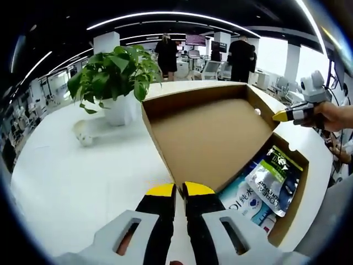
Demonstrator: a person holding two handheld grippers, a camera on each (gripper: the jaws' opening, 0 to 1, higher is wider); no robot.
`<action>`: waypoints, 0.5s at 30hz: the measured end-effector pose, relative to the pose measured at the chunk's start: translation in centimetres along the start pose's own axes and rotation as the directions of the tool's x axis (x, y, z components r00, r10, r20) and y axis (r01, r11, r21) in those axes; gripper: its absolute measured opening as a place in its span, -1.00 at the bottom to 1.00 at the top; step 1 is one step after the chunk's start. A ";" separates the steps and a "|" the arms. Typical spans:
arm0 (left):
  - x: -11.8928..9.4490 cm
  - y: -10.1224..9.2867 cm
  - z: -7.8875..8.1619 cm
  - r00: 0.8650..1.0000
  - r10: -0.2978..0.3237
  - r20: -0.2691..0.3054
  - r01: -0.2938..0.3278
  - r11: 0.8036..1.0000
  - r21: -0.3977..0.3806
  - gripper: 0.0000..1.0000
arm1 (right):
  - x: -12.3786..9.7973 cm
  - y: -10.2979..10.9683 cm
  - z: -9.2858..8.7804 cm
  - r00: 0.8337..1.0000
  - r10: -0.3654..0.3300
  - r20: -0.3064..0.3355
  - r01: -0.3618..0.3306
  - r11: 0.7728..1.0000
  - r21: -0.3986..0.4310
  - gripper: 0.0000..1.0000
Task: Operate the shoe box by opening the lid, removing the specified soft item, and placing it in the target area until the item is outside and the box remains undamaged.
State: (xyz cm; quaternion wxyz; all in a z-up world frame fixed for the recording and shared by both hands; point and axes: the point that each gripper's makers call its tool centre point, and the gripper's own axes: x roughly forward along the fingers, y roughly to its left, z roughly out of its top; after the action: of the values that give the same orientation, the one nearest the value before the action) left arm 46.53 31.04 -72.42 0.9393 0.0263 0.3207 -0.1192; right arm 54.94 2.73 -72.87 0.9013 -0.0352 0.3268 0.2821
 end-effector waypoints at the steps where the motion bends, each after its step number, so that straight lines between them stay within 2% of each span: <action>1: 0.1 0.0 -0.1 1.000 0.000 -0.001 0.000 1.000 0.000 -0.93 | 0.1 0.0 0.0 1.000 -0.001 -0.001 0.001 1.000 0.002 -1.00; 15: 0.8 0.5 -0.4 1.000 0.002 -0.007 -0.002 1.000 -0.022 -0.91 | 0.8 -0.3 -0.1 1.000 -0.010 -0.013 0.010 1.000 0.010 -1.00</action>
State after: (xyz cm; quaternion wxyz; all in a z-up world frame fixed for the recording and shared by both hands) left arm 47.06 31.37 -73.25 0.9385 0.0167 0.3251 -0.1147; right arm 55.54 2.83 -73.48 0.9008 -0.0343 0.3338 0.2757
